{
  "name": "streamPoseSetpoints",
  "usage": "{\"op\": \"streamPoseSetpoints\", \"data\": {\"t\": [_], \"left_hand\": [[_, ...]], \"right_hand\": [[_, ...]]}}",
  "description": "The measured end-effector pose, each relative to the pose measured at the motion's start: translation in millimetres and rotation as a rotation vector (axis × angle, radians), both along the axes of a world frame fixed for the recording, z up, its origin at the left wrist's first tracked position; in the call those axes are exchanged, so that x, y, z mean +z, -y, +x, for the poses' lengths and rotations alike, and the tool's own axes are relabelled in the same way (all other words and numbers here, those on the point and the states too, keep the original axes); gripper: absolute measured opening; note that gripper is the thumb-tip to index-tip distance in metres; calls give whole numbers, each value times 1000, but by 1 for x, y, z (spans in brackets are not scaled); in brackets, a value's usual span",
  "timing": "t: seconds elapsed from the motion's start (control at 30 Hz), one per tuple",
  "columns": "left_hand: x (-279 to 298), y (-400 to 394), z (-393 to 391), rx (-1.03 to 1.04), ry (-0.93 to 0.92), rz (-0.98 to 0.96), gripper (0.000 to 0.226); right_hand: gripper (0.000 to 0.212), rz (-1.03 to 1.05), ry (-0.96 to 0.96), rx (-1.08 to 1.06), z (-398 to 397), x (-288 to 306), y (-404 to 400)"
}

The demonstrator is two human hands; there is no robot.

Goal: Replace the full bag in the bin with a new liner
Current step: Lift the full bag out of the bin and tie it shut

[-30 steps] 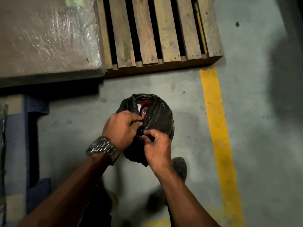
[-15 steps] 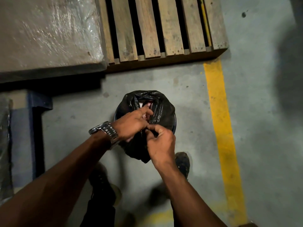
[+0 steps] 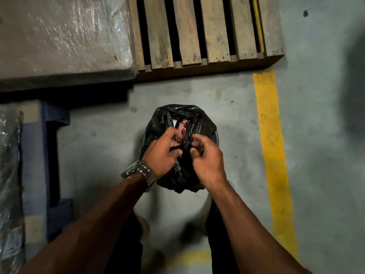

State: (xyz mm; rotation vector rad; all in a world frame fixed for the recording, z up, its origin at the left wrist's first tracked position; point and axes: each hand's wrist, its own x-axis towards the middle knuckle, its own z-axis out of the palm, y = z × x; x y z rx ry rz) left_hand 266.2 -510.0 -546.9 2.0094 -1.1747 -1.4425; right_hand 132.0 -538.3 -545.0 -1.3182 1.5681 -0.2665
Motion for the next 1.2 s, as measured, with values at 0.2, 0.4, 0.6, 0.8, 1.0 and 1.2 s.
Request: {"op": "streamPoseSetpoints", "data": {"t": [0.2,0.4,0.6,0.8,1.0,1.2], "left_hand": [[1,-3,0,59,-50,-47,19],[-1,-6,-2,83,-55,-67,24],[0,-9,-3,127,166,-242,17],[-5,-25,-6,256,202,-225,12],[-12,-31,-3,539,200,-81,17],[-14,-22,4,603,217,-75,19]], "right_hand": [[21,44,65,97,4,-11,0],[8,-42,-118,142,5,-12,2],[9,-223,-302,174,4,-6,9],[11,-422,-487,232,0,-10,10],[15,-419,-548,220,-11,-13,11],[17,-336,-568,209,-25,-19,-7]]}}
